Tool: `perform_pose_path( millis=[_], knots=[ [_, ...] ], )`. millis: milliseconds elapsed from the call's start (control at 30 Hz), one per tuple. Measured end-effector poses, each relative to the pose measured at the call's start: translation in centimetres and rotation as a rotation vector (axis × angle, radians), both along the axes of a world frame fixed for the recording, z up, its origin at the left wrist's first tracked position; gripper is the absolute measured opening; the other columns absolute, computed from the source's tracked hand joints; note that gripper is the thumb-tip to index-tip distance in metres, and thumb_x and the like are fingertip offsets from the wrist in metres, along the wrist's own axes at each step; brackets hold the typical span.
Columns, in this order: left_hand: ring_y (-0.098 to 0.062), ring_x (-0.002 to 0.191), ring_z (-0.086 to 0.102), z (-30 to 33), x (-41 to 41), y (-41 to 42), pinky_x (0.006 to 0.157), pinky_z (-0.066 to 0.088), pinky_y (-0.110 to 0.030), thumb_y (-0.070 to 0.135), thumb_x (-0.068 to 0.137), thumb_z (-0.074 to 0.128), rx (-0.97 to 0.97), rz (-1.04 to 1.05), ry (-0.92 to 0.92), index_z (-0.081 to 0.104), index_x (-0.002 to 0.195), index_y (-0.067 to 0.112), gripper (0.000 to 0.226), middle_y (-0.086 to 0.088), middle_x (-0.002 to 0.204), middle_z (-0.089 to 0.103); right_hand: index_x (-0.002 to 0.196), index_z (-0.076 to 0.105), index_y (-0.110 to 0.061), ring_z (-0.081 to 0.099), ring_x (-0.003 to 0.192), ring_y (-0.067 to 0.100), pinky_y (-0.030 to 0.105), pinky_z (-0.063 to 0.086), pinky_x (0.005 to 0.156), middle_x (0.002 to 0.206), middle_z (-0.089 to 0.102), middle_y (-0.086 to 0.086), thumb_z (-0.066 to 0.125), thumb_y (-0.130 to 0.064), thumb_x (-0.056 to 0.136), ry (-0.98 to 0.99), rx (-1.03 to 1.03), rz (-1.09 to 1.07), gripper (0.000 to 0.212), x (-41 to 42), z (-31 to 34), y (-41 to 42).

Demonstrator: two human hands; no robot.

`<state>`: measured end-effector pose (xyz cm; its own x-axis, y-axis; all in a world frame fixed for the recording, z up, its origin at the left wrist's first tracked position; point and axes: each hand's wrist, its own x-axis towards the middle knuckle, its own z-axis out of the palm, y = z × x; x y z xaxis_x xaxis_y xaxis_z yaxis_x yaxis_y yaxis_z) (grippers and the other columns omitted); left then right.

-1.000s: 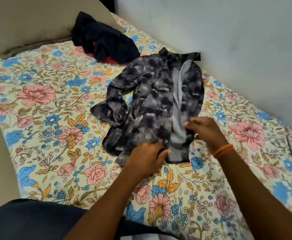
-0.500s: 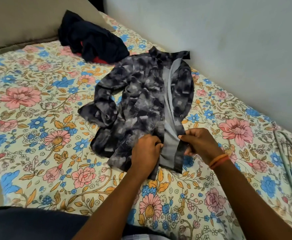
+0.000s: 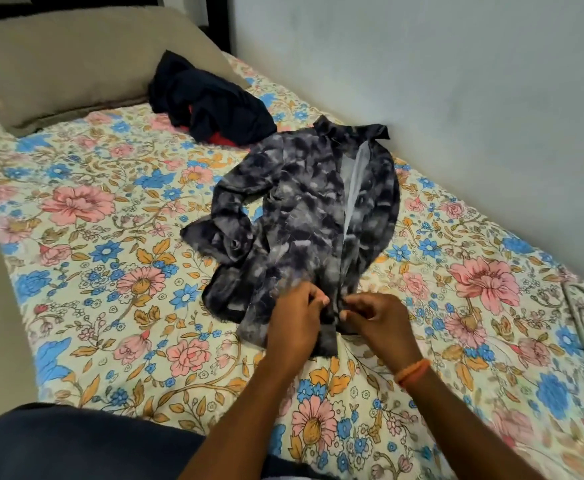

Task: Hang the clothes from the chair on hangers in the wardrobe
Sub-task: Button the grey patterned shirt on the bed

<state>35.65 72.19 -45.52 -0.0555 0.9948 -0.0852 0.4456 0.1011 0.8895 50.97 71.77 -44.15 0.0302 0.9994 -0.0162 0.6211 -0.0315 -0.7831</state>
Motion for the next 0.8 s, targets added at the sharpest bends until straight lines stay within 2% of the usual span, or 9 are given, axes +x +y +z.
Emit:
perform_pose_path(
  millis=[67, 100, 233, 367, 500, 633, 700, 800],
  knots=[
    [-0.013, 0.066, 0.064, -0.2, -0.1, -0.3, 0.07, 0.056, -0.045, 0.024, 0.097, 0.057, 0.019, 0.011, -0.022, 0.058, 0.081, 0.028, 0.016, 0.006, 0.075, 0.065, 0.095, 0.08, -0.015, 0.072, 0.076, 0.008, 0.037, 0.062, 0.077, 0.088, 0.077, -0.001, 0.081, -0.009, 0.078, 0.108, -0.025, -0.111, 0.018, -0.9, -1.9, -0.3],
    [-0.013, 0.067, 0.064, 0.0, -0.4, -0.2, 0.07, 0.057, -0.043, 0.024, 0.097, 0.057, 0.024, 0.005, -0.02, 0.059, 0.082, 0.027, 0.015, 0.006, 0.075, 0.065, 0.091, 0.08, -0.016, 0.073, 0.075, 0.013, 0.043, 0.062, 0.075, 0.083, 0.077, -0.002, 0.082, -0.011, 0.078, 0.139, -0.028, -0.151, 0.015, -1.4, -2.3, -0.3],
    [-0.009, 0.071, 0.064, 0.6, -0.9, -0.3, 0.072, 0.057, -0.037, 0.026, 0.097, 0.058, 0.019, -0.044, -0.019, 0.06, 0.085, 0.025, 0.013, 0.007, 0.079, 0.066, 0.078, 0.077, -0.016, 0.073, 0.068, 0.021, 0.047, 0.062, 0.07, 0.07, 0.075, 0.001, 0.081, -0.012, 0.08, 0.267, -0.052, -0.258, 0.006, -2.4, -1.8, -0.2],
    [-0.012, 0.072, 0.066, 0.6, -1.0, -0.2, 0.074, 0.057, -0.04, 0.025, 0.098, 0.058, -0.003, -0.037, -0.028, 0.06, 0.086, 0.023, 0.012, 0.004, 0.084, 0.067, 0.073, 0.074, -0.015, 0.073, 0.067, 0.024, 0.04, 0.062, 0.064, 0.066, 0.073, 0.002, 0.08, -0.018, 0.082, 0.299, -0.042, -0.281, 0.012, -2.7, -1.0, -0.1],
    [-0.015, 0.073, 0.066, 0.8, -1.1, -0.4, 0.074, 0.058, -0.04, 0.023, 0.099, 0.055, -0.017, -0.056, -0.036, 0.06, 0.086, 0.022, 0.015, 0.003, 0.085, 0.066, 0.079, 0.074, -0.011, 0.073, 0.072, 0.024, 0.036, 0.061, 0.066, 0.072, 0.074, 0.004, 0.075, -0.016, 0.087, 0.284, -0.033, -0.26, 0.01, -3.0, -1.2, -0.4],
    [-0.014, 0.072, 0.063, 0.4, -1.1, -0.4, 0.073, 0.056, -0.041, 0.023, 0.1, 0.05, 0.011, -0.083, 0.036, 0.059, 0.085, 0.023, 0.018, 0.003, 0.082, 0.064, 0.083, 0.069, -0.012, 0.064, 0.074, 0.011, 0.014, 0.047, 0.064, 0.079, 0.068, -0.002, 0.066, -0.01, 0.092, 0.081, 0.198, -0.173, 0.01, -3.9, -1.4, -0.7],
    [-0.016, 0.073, 0.062, 0.1, -1.0, -0.4, 0.074, 0.055, -0.041, 0.021, 0.101, 0.047, 0.016, -0.103, 0.047, 0.058, 0.086, 0.023, 0.019, 0.002, 0.083, 0.063, 0.084, 0.067, -0.013, 0.061, 0.076, 0.008, 0.014, 0.044, 0.065, 0.081, 0.065, -0.004, 0.064, -0.009, 0.093, 0.022, 0.254, -0.146, 0.01, -4.5, -1.5, -0.8],
    [-0.017, 0.074, 0.063, 0.1, -1.1, -0.6, 0.074, 0.055, -0.042, 0.022, 0.102, 0.045, 0.002, -0.105, 0.002, 0.055, 0.084, 0.027, 0.021, 0.001, 0.083, 0.063, 0.084, 0.063, -0.009, 0.055, 0.073, 0.012, 0.021, 0.041, 0.063, 0.08, 0.06, -0.001, 0.06, -0.007, 0.094, -0.063, 0.292, -0.135, 0.011, -4.6, -2.0, -0.5]
  ],
)
